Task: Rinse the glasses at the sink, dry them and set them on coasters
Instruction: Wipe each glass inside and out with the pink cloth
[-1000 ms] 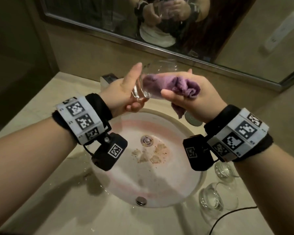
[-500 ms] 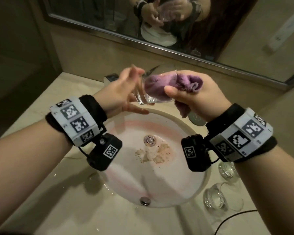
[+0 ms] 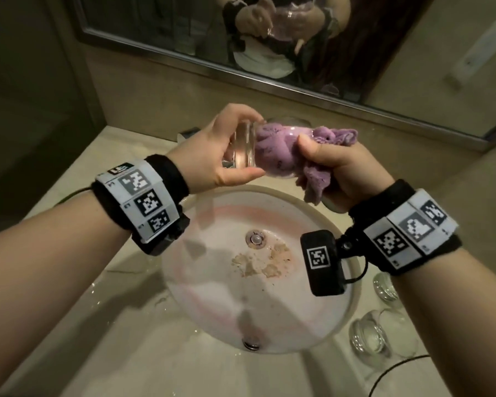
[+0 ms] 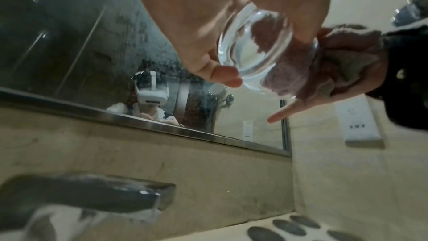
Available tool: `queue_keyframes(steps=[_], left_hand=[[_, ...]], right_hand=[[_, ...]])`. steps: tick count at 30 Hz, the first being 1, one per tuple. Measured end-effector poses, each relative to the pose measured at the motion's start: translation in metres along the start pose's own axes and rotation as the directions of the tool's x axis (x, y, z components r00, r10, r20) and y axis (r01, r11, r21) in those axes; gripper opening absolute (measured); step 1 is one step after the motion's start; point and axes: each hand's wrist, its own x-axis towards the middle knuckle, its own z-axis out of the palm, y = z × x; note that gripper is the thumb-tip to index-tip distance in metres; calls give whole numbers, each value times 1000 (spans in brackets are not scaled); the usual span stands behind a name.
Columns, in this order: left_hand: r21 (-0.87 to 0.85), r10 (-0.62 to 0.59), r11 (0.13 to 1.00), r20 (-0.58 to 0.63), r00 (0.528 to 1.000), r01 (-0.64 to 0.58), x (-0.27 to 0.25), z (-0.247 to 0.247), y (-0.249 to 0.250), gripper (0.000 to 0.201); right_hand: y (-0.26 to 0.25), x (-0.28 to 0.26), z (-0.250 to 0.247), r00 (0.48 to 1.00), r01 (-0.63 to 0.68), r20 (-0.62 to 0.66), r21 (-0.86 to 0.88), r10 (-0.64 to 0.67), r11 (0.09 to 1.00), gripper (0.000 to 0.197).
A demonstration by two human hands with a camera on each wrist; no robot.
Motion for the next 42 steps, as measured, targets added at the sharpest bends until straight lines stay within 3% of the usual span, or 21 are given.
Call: queue_keyframes(steps=[5,9,12,14,16,18,19,21,22,28,32,36,38,42], left_hand=[[-190,-136,971,60,989,145,-2,5,-4,65],[-144,-93,986,-18,995,90,-3,9,-2,68],[-244,-112,964,-26,993,102,-7,5,-10,65],[-364,-165,920,-33,986,142,-14,3,-13,54],[-429,-203,887,-35,979,169,-22,7,-11,48],[-434,-222,880,-16,975,193,-27,16,-7,48],[-443,-229,874,-13,973,199,-28,21,-6,49],[-492,-249,845,-15,969,209,-28,29,-2,52],[-517,-261,829,-24,965,211,-28,32,-1,50],[-661,-392,708,-73,917,250,-26,37,1,49],[-831,-504,489,-20,864,266,-27,37,2,37],[-896,-464,356,76,883,264,-27,36,4,30],[-906,-425,317,128,896,280,-29,35,2,31],[-920,-334,258,201,921,294,-36,36,-3,64]], right_hand=[[2,5,7,992,-12,-129,-10,11,1000,9],[2,2,10,991,-88,-89,127,100,988,23],[-4,-5,-5,970,-148,-153,255,191,955,27],[-9,-8,-22,945,-101,-265,317,190,943,32],[-12,-9,-29,926,22,-365,313,99,949,35],[-6,-7,-20,906,117,-422,177,-33,977,29],[-1,-8,-10,905,120,-414,21,-101,993,28],[10,-10,6,933,124,-298,-266,-204,956,21],[15,-12,12,943,126,-255,-327,-216,937,17],[29,-22,22,876,305,-220,-438,-429,846,17],[47,-30,13,865,296,-227,-492,-448,819,28],[59,-29,12,858,198,-419,-264,-297,944,23],[58,-23,13,864,195,-447,-126,-232,973,29],[53,-13,15,895,205,-416,55,-165,977,21]])
